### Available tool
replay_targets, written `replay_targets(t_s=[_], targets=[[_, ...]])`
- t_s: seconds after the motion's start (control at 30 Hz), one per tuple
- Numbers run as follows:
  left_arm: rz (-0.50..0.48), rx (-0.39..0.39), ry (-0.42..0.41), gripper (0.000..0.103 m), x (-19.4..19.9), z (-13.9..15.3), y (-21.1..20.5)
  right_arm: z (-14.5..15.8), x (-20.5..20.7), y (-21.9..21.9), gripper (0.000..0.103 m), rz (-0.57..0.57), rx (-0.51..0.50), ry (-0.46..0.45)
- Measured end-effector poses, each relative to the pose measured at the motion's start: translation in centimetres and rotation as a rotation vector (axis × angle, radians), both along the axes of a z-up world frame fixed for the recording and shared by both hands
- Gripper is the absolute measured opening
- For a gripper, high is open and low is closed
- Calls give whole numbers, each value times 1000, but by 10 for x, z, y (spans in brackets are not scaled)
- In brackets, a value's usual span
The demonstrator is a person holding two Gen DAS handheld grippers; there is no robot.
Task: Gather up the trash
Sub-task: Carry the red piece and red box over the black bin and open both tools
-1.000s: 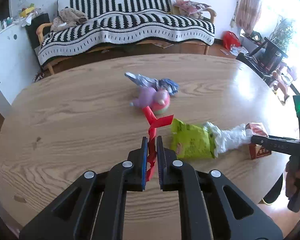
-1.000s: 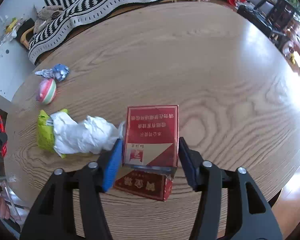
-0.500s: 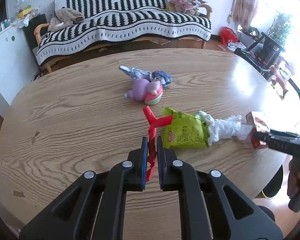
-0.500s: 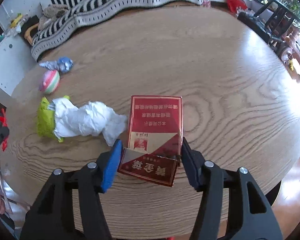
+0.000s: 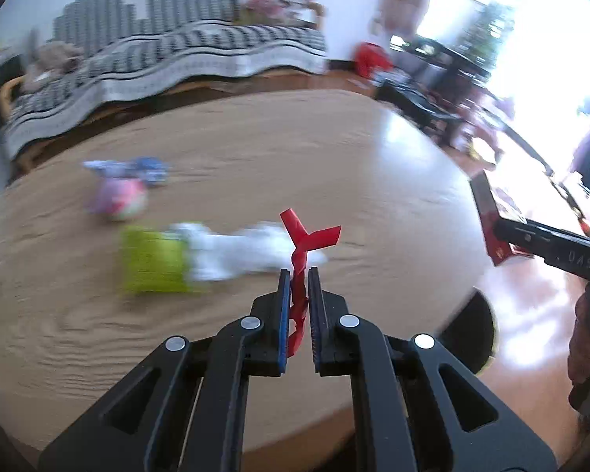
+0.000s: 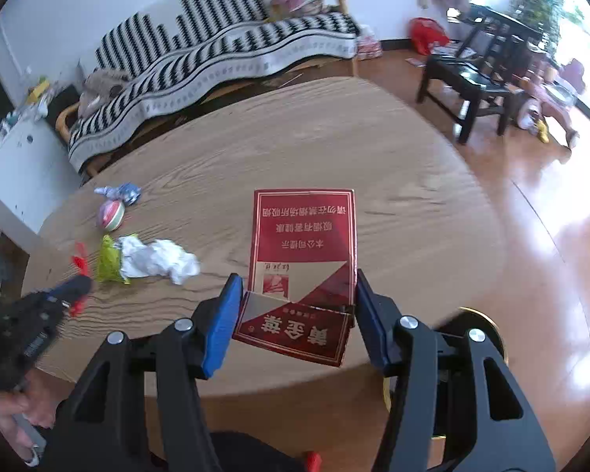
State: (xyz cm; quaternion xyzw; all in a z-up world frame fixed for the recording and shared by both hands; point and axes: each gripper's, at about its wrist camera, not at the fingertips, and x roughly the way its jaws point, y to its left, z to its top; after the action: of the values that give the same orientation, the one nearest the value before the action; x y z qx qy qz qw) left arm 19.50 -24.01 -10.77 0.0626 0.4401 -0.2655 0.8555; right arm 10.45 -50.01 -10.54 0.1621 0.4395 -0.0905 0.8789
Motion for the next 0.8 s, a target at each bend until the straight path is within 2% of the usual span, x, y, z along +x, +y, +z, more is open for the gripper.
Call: replay_targets(t_s=[0.2, 0.4, 0.57, 0.73, 0.8], targets=[[-196, -46, 63, 8, -52, -28, -107, -14, -72, -69, 55, -117, -2, -4], [-360, -64, 146, 8, -101, -74, -196, -58, -131, -122, 55, -222, 39, 32], [-449, -26, 176, 8, -123, -120, -237, -107, -162, -153, 55, -299, 99, 86], [-503, -1, 226, 8, -133, -164, -252, -146, -174, -169, 56, -335, 145, 131], [-517, 22, 235, 8, -131, -174, -256, -160, -174, -173, 56, -338, 163, 147]])
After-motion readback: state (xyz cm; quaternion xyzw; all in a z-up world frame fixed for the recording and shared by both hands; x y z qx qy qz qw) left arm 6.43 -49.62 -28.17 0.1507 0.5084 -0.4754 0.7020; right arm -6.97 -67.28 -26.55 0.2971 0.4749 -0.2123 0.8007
